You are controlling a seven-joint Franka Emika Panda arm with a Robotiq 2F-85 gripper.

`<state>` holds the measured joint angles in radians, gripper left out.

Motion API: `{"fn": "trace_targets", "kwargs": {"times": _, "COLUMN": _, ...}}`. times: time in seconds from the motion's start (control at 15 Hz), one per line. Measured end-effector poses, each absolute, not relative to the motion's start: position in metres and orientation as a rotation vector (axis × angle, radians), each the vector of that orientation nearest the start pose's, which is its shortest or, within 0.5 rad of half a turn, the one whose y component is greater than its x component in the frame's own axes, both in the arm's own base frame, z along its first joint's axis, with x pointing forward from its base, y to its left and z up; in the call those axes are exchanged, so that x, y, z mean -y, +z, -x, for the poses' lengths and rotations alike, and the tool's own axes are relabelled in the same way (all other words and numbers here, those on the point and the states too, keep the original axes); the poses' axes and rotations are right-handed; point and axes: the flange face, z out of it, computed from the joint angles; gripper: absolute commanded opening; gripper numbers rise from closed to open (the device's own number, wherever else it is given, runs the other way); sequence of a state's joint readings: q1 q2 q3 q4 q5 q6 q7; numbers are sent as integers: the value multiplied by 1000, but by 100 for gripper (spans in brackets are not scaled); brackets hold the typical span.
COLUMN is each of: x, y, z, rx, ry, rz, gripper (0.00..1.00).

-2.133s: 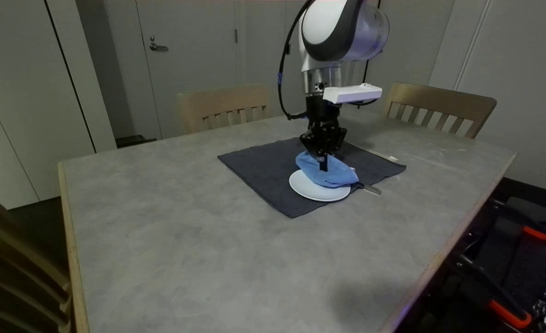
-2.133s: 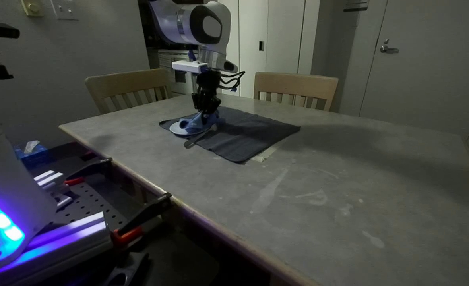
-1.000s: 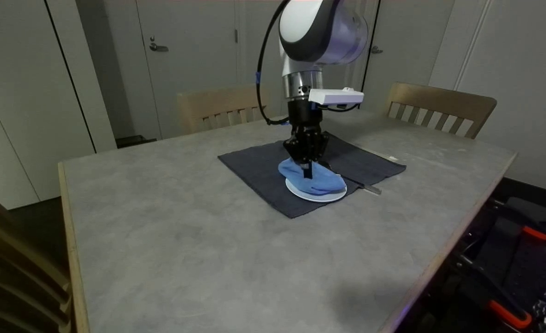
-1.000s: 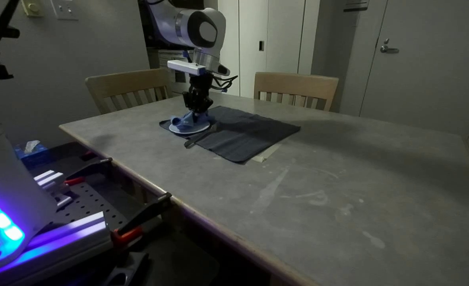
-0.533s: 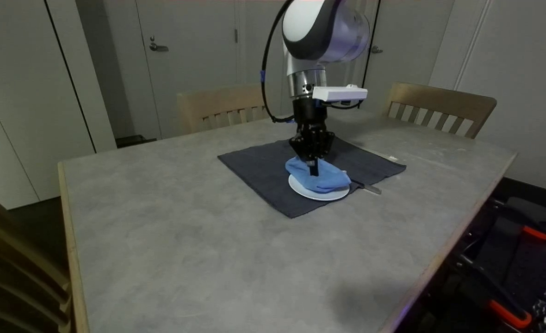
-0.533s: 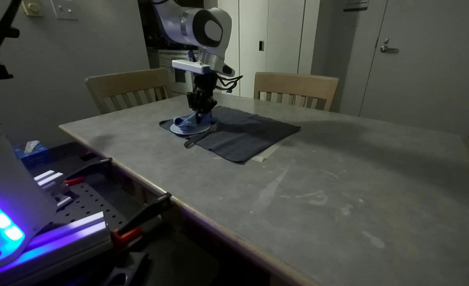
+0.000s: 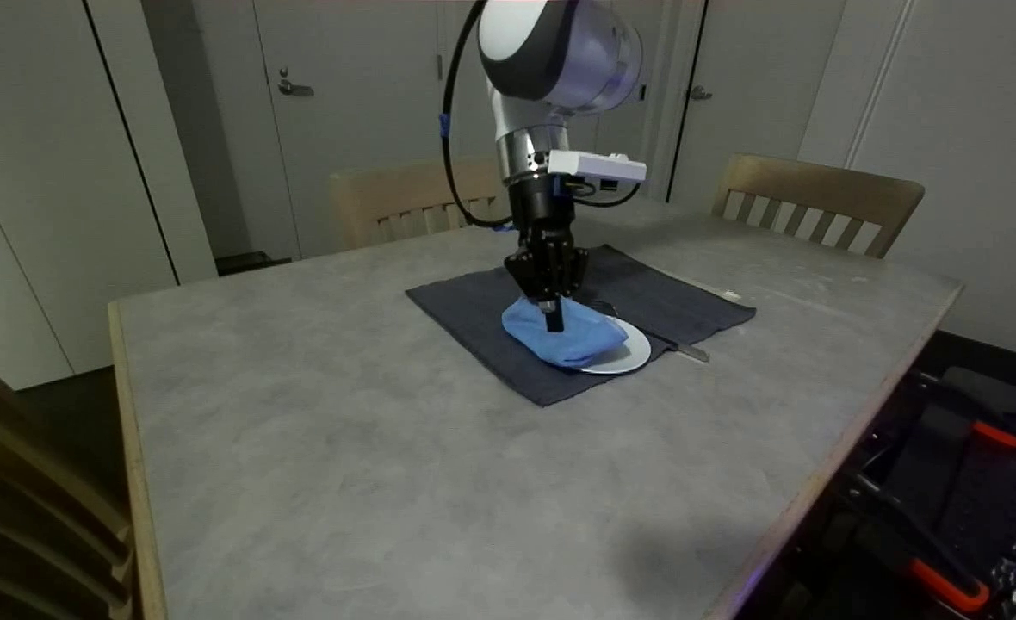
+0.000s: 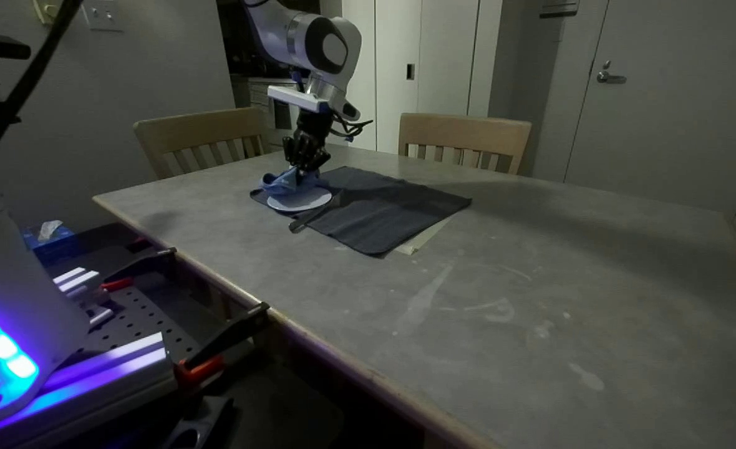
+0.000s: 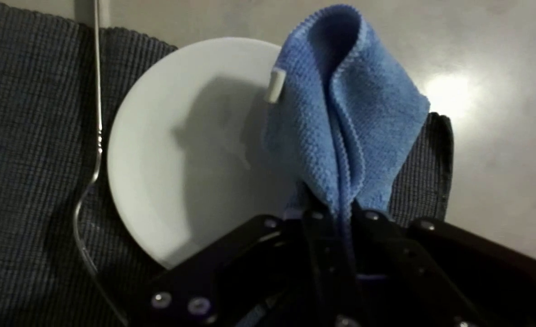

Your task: Wipe the plate with the blue cloth and then put the fork on the plate

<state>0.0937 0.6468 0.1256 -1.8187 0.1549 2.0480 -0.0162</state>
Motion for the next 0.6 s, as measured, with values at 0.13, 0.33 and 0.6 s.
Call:
{"fn": "trace_targets", "kwargs": {"times": 0.13, "x": -137, "y": 161, "z": -592, "rx": 182, "ry": 627, "rz": 2908, "gripper": 2}}
{"fn": "trace_targets", "kwargs": {"times": 0.33, "x": -138, "y": 177, "z": -611, "rx": 170, "ry": 506, "rz": 2928, "gripper": 2}}
{"fn": "trace_targets", "kwargs": {"times": 0.6, "x": -151, "y": 211, "z": -630, "rx": 210, "ry": 337, "rz": 2956, "gripper": 2}}
